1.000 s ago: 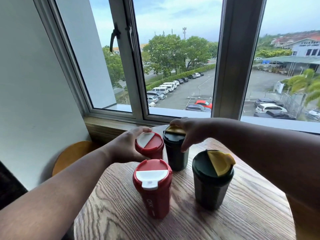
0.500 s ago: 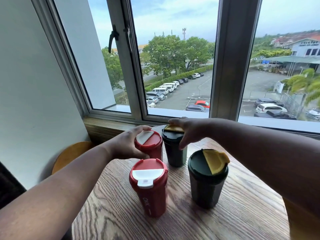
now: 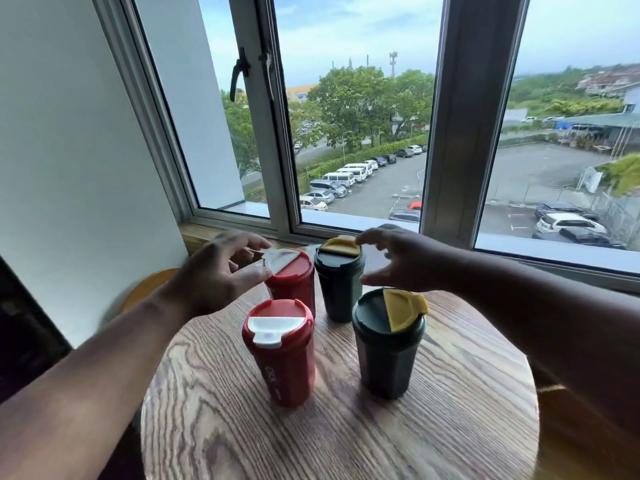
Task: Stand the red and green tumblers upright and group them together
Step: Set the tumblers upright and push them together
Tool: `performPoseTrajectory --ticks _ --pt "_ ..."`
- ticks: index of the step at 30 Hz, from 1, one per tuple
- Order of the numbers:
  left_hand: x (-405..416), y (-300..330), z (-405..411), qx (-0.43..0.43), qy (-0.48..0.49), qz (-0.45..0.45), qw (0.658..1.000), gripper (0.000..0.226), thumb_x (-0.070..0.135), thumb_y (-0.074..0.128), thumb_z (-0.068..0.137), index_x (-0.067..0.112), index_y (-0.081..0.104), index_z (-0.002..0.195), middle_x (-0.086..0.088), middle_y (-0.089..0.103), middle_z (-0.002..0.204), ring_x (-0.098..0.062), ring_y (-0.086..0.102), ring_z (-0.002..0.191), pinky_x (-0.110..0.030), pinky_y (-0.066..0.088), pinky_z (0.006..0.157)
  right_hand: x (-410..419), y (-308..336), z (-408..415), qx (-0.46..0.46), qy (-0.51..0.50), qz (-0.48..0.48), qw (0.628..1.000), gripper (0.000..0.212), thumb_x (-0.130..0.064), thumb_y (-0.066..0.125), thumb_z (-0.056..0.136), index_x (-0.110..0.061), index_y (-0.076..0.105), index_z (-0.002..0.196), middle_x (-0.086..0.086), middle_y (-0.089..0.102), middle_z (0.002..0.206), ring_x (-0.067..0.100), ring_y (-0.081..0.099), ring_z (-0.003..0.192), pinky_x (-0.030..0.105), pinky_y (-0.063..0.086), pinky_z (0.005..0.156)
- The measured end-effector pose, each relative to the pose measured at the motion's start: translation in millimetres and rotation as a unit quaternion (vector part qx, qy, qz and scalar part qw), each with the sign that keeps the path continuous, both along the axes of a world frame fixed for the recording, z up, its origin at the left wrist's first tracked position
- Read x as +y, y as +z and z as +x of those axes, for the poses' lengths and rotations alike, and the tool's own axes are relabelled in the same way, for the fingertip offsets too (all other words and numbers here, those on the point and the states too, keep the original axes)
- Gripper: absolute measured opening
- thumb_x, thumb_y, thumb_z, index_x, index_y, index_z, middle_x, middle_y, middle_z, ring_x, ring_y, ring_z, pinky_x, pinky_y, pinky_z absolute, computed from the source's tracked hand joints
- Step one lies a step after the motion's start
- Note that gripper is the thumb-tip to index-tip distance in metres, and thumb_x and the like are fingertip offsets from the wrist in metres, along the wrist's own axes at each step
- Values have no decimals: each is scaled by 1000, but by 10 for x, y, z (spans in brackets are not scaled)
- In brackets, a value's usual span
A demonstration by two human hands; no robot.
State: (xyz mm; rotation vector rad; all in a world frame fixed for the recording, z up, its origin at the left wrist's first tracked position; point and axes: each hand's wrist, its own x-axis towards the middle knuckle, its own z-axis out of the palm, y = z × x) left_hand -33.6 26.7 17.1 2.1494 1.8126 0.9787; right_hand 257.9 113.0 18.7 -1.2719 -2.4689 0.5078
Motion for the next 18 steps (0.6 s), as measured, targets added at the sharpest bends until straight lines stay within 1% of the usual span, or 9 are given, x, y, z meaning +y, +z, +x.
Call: performPoseTrajectory --ticks 1,3,5,8,10,12,14,16,18 --pt "-80 11 63 1 13 14 1000 26 31 73 88 31 67 114 8 65 103 -5 63 89 -30 56 75 -26 -11 49 9 7 -3 1000 64 -43 76 78 -29 51 136 1 53 135 19 54 120 43 48 103" --pt "-233 8 185 -1 31 -9 999 20 40 71 88 31 69 106 11 68 95 -5 65 84 -27 54 72 -98 -11 130 31 23 -33 999 50 -47 72 80 -33 57 125 -4 60 124 14 59 112 41 52 97" --pt "-367 -41 302 6 35 -58 998 32 59 66 83 34 69 103 13 70 93 -3 66 84 -24 53 72 -173 -36 203 49 32 -83 995 47 -55 70 78 -35 59 119 -8 61 117 11 62 108 39 54 95" --pt "-506 -141 406 31 52 -64 996 64 87 54 67 39 65 109 18 66 105 0 63 95 -32 56 80 -272 -102 320 60 46 -126 989 76 -78 68 59 -36 59 122 -14 63 113 7 62 107 41 53 96" --pt "-575 -189 451 44 82 -67 993 77 95 51 58 43 60 114 20 60 114 -1 60 102 -37 56 85 -305 -162 395 67 63 -150 984 84 -80 70 52 -38 58 124 -13 62 116 9 60 109 42 51 99" --pt "-641 -220 538 72 107 -76 989 82 93 55 56 45 54 122 23 54 119 -5 57 106 -38 54 89 -333 -201 449 53 73 -173 981 87 -79 75 51 -41 55 126 -10 59 126 12 57 114 41 49 102" --pt "-699 -249 643 83 128 -81 985 80 80 67 63 42 49 131 23 48 119 -8 54 108 -35 51 89 -376 -235 478 57 83 -199 975 94 -76 80 44 -46 50 127 -7 56 133 15 56 118 40 48 104" --pt "-727 -300 684 68 146 -72 984 83 70 73 65 38 46 137 20 50 123 -9 52 109 -31 48 88 -402 -283 497 75 93 -223 967 106 -69 87 36 -46 44 130 -3 57 133 18 58 119 39 49 104" --pt "-739 -345 686 64 157 -72 983 92 72 75 62 39 40 141 17 54 135 -10 54 114 -31 48 91 -410 -349 501 87 109 -237 962 116 -56 92 36 -40 38 138 1 58 132 20 59 120 40 51 102"
